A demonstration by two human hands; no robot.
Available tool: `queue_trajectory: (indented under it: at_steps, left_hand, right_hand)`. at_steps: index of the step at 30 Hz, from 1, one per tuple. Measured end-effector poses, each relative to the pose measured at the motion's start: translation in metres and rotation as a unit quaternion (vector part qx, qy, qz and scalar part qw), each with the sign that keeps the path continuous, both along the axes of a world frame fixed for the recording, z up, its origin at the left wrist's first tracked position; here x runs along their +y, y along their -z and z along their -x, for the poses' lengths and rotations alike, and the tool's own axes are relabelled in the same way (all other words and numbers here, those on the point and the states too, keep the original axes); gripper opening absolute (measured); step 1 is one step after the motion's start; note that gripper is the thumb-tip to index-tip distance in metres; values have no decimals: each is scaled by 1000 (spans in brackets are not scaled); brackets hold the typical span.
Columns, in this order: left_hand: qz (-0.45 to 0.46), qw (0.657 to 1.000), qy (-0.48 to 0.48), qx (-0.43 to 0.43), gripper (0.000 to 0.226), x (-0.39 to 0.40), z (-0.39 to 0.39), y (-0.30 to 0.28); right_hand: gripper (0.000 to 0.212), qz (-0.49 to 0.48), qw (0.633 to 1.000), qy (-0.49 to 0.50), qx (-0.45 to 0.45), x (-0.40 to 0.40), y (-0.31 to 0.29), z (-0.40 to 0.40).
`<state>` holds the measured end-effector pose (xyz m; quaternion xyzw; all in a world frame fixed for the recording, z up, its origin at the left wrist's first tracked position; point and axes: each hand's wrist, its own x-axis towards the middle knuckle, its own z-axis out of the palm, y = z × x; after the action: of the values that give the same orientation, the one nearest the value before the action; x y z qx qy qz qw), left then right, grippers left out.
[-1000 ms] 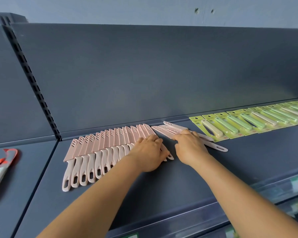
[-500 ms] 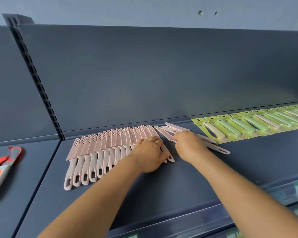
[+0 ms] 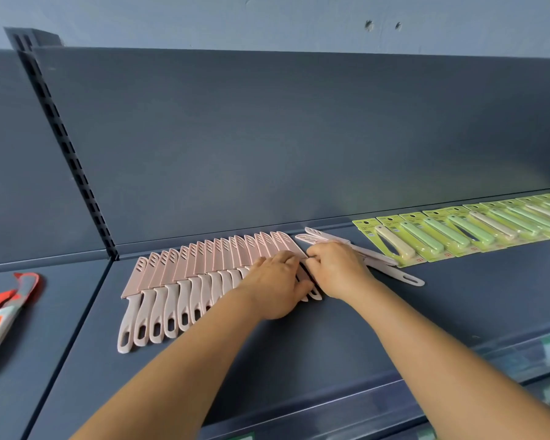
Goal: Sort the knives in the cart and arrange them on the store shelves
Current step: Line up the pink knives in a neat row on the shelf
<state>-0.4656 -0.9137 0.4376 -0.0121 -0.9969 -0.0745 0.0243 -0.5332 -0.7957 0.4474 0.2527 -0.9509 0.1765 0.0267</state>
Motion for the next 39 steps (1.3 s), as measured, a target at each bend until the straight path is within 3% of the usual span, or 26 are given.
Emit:
queue_trajectory:
  at_steps: [2,7,11,39]
  left_hand:
    - [10,1000,5,6,53,3,0,-3]
    - [20,999,24,-11,52,14,5,-6]
    - [15,1000,15,-18,51,14,9,-2]
    - [-3,1000,1,-21,53,12,10,2]
  right_hand:
    - [22,1,999,40,27,12,-2,3]
    - [42,-111,990,85,10,44,-2,12]
    - [44,-77,995,66,7,54,2,10]
    - [47,-92,994,60,0,70,3,7]
